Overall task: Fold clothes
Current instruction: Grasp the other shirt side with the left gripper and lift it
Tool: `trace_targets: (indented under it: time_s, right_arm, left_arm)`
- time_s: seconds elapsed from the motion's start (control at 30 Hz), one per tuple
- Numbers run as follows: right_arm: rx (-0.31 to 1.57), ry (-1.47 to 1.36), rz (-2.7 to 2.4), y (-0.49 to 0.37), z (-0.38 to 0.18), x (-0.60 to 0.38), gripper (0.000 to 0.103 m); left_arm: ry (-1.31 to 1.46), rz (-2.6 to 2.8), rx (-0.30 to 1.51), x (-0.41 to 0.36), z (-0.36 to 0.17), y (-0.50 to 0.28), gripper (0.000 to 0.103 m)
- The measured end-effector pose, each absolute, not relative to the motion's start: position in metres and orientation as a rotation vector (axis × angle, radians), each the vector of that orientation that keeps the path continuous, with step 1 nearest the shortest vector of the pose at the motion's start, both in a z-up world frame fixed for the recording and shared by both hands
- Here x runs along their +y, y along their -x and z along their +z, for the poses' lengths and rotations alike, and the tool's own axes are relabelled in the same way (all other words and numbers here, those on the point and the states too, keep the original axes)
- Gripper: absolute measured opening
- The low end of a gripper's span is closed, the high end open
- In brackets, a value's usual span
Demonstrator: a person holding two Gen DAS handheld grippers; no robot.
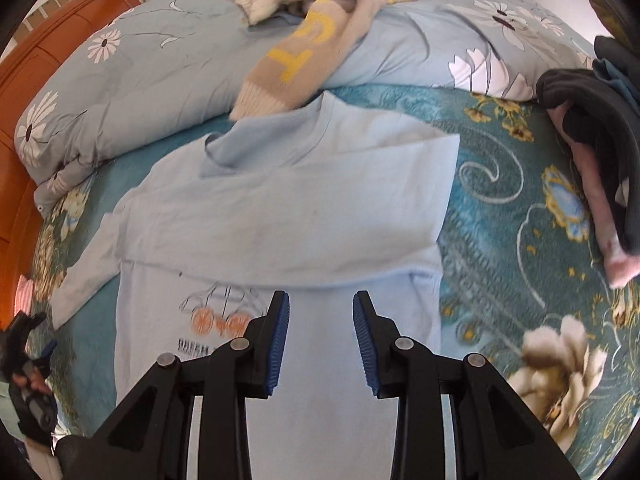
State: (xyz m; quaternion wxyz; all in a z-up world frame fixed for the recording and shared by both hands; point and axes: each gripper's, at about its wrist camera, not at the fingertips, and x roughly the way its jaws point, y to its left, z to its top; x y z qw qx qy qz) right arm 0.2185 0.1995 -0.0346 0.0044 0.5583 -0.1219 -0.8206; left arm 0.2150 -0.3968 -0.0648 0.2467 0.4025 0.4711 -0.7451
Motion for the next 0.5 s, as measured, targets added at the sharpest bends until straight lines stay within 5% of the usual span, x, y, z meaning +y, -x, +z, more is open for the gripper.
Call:
trace_targets:
  time_s: [0.27, 0.4, 0.5]
  right_arm:
    - [-0.466, -1.756, -2.566, -0.238, -0.035, 0.202, 0.034]
    - [-0.509, -1.737, -2.554, -0.244, -0.035, 0.204, 0.034]
    - [-0.535, -1.728, -2.545, -0.247, -0.036, 0.209, 0.034]
  left_arm:
    - [-1.152, -2.130, 1.177, -0.393, -0.069, -0.194, 0.063]
    - [-1.195, -2.199, 1.154, -0.384, -0.071, -0.184, 0.014]
    - [-1.200, -2.228, 1.114, -0.375, -0.069, -0.182, 0.008]
